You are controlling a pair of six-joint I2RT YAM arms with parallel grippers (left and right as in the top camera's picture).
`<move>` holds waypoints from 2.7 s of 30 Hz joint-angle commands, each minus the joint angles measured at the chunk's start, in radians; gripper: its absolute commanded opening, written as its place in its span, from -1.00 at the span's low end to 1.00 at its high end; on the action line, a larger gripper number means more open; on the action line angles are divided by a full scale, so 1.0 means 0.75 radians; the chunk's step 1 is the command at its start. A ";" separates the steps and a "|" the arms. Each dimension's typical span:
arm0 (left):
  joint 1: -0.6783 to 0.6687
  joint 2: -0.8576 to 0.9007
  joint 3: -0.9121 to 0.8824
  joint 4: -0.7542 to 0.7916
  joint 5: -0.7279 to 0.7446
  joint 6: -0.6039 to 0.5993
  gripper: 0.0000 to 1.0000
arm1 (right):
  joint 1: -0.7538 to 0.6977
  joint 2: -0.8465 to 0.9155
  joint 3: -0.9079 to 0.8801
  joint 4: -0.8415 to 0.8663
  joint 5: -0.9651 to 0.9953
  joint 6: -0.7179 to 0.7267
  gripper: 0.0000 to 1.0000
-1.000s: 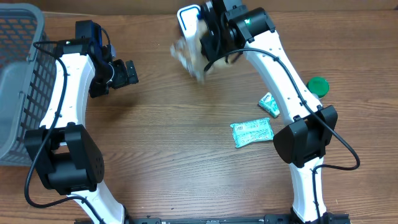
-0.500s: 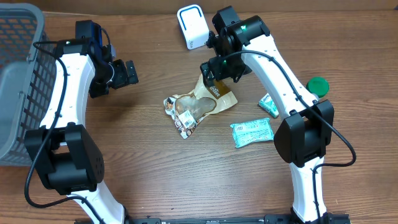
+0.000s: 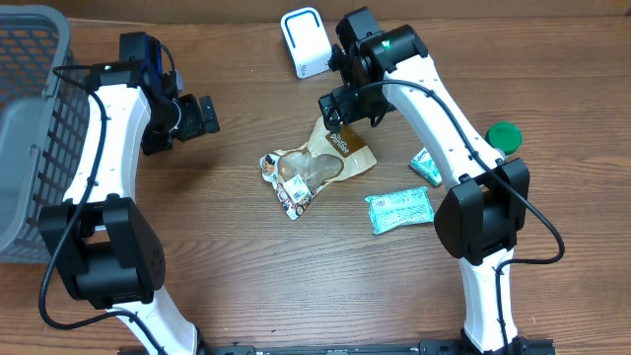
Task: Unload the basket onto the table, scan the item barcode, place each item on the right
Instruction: 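Lower the Pantree bag with the right gripper back onto the table, then open the right gripper and release the Pantree bag mid-table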
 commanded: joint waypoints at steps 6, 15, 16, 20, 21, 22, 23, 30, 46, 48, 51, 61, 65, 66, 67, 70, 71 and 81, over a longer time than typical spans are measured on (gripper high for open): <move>0.000 -0.005 0.027 0.005 -0.003 0.011 0.99 | -0.004 -0.021 -0.011 0.007 0.007 0.004 1.00; 0.000 -0.005 0.027 0.005 -0.003 0.011 0.99 | -0.004 -0.021 -0.011 0.007 0.007 0.004 1.00; 0.000 -0.005 0.027 0.005 -0.003 0.011 0.99 | -0.004 -0.021 -0.011 0.007 0.007 0.004 1.00; 0.000 -0.005 0.027 0.005 -0.003 0.011 0.99 | -0.004 -0.021 -0.011 0.007 0.007 0.004 1.00; 0.000 -0.005 0.027 0.005 -0.003 0.011 0.99 | -0.004 -0.021 -0.011 0.007 0.007 0.004 1.00; 0.000 -0.005 0.027 0.005 -0.003 0.011 0.99 | -0.004 -0.021 -0.011 0.007 0.007 0.004 1.00; 0.000 -0.005 0.027 0.005 -0.003 0.011 0.99 | -0.004 -0.021 -0.011 0.007 0.007 0.004 1.00; 0.000 -0.005 0.027 0.005 -0.003 0.011 0.99 | -0.004 -0.021 -0.011 0.007 0.007 0.004 1.00; 0.000 -0.005 0.027 0.005 -0.003 0.011 0.99 | -0.004 -0.021 -0.011 0.007 0.007 0.004 1.00; 0.000 -0.005 0.027 0.005 -0.003 0.011 0.99 | -0.004 -0.021 -0.011 0.007 0.007 0.004 1.00; 0.000 -0.005 0.027 0.004 -0.003 0.011 0.99 | -0.004 -0.021 -0.011 0.007 0.007 0.004 1.00; 0.000 -0.005 0.027 0.005 -0.003 0.011 0.99 | -0.004 -0.021 -0.011 0.007 0.007 0.004 1.00; 0.000 -0.005 0.027 0.005 -0.003 0.011 0.99 | -0.004 -0.021 -0.011 0.007 0.007 0.004 1.00; 0.000 -0.005 0.027 0.005 -0.003 0.011 0.99 | -0.004 -0.021 -0.011 0.007 0.007 0.004 1.00; 0.000 -0.005 0.027 0.005 -0.003 0.011 0.99 | -0.004 -0.021 -0.011 0.007 0.007 0.004 1.00; 0.000 -0.005 0.027 0.005 -0.003 0.011 0.99 | -0.004 -0.007 -0.011 0.007 0.007 0.004 1.00; 0.000 -0.005 0.027 0.005 -0.003 0.011 0.99 | -0.004 -0.007 -0.011 0.007 0.007 0.004 1.00; 0.000 -0.005 0.027 0.005 -0.003 0.011 0.99 | 0.030 -0.274 -0.011 0.007 0.007 0.004 1.00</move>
